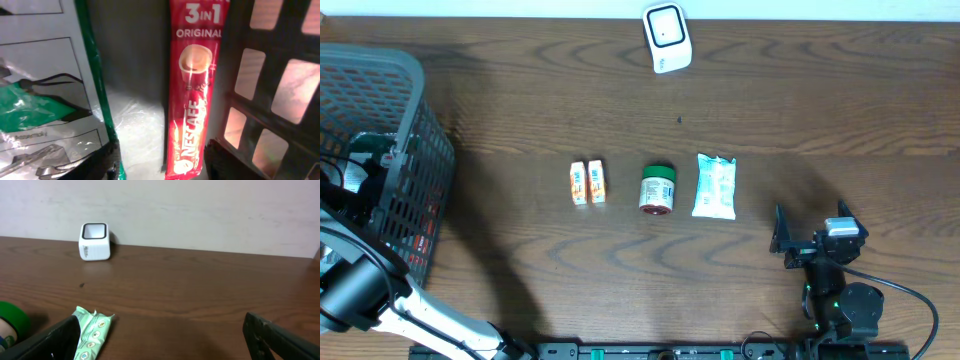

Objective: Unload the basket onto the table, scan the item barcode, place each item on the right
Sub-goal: 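Lower the left gripper into the basket toward the green gloves pack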

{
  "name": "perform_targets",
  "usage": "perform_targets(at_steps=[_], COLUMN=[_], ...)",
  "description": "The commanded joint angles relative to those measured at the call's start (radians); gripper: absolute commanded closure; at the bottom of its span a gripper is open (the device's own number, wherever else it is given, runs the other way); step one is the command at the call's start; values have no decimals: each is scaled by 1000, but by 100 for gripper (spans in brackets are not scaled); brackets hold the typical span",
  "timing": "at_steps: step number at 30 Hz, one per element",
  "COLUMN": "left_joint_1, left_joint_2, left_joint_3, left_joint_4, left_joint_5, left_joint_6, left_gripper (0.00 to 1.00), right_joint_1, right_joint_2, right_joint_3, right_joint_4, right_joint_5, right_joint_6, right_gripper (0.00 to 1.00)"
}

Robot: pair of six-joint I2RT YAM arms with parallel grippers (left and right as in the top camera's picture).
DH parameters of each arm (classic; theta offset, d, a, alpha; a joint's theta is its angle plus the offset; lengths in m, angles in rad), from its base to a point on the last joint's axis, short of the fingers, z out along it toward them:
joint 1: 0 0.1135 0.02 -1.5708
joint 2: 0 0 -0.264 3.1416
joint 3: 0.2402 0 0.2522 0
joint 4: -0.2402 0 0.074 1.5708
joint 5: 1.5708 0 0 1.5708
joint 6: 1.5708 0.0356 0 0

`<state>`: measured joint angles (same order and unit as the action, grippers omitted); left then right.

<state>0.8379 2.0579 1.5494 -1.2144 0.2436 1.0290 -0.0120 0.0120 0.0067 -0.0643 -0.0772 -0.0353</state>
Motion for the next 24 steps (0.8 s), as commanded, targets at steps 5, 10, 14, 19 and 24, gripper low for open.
perform_targets(at_steps=[5, 10, 14, 19, 24], left_joint_1=[2, 2, 0, -10, -27], left_joint_2=[-3, -3, -11, -28, -80], left_joint_3=[-4, -5, -5, -5, -5], left_joint_4=[12, 8, -14, 2, 19], left_joint_5=[13, 13, 33, 40, 44], left_joint_6=[5, -2, -13, -77, -117], left_gripper=[58, 60, 59, 57, 54], right_joint_1=[2, 2, 2, 2, 2], right_joint_2=[-5, -5, -5, -5, -5], right_joint_3=[-1, -1, -1, -1, -1], right_joint_4=[-4, -4, -4, -4, -4], right_joint_5=[1, 1, 1, 1, 1], right_joint_6=[12, 12, 12, 12, 12], right_gripper=[1, 1, 1, 1, 1])
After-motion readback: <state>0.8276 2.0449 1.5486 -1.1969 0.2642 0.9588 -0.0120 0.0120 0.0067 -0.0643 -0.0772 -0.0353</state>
